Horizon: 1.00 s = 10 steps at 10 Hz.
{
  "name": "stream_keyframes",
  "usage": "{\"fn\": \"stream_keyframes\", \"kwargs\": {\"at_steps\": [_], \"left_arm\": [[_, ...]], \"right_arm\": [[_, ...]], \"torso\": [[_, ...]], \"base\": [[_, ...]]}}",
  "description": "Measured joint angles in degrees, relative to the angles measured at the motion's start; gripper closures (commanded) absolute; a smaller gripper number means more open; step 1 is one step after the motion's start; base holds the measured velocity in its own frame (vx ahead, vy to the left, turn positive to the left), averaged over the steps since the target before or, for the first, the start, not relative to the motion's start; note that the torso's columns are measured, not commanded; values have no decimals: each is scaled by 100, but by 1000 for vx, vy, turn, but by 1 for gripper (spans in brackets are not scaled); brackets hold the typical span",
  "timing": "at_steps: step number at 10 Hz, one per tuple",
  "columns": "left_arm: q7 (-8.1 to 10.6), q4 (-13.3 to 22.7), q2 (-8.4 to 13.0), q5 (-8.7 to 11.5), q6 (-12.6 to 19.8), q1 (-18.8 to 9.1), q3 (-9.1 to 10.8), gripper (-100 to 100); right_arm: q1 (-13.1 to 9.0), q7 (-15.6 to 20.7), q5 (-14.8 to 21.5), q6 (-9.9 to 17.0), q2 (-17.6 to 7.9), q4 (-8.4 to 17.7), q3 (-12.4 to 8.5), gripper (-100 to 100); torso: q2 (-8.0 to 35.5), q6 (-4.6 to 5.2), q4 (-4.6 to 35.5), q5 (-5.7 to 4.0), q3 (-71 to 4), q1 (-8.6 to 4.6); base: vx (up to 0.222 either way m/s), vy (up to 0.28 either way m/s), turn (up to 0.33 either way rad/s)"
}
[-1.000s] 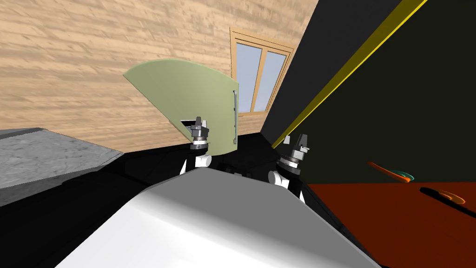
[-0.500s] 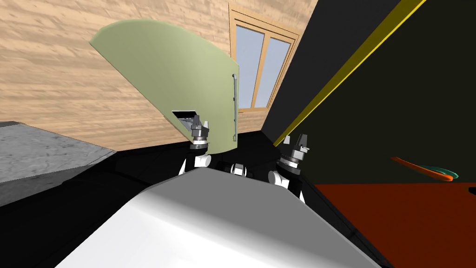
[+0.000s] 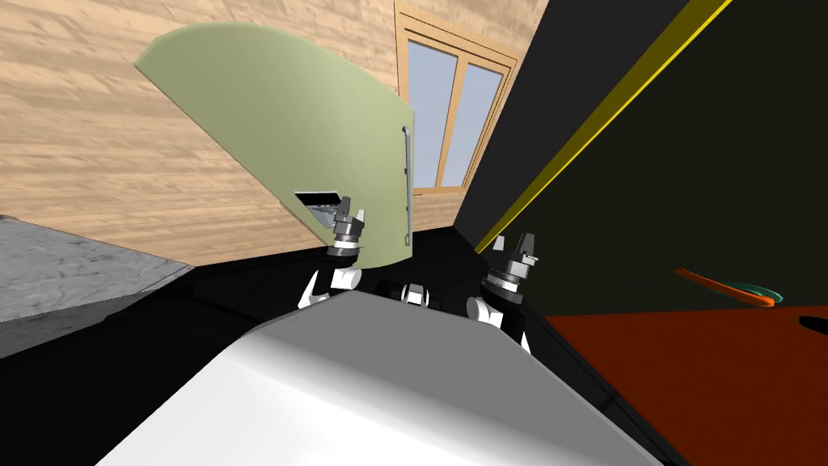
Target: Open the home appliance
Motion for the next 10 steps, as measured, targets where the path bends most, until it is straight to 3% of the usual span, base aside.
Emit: {"fn": "stream_keyframes", "kwargs": {"at_steps": [5,10], "left_arm": [[46,-84,703,214,670,-230,225,-100],[72,-147,1208,396,1358,-432,405,-100]], "right_arm": [[0,0,0,0,0,0,0,0],[0,0,0,0,0,0,0,0]], "torso": [[1,0,0,-1,1,-2],[0,-1,0,0,0,-2]], "base": [[4,16,-41],[2,14,-44]]}}
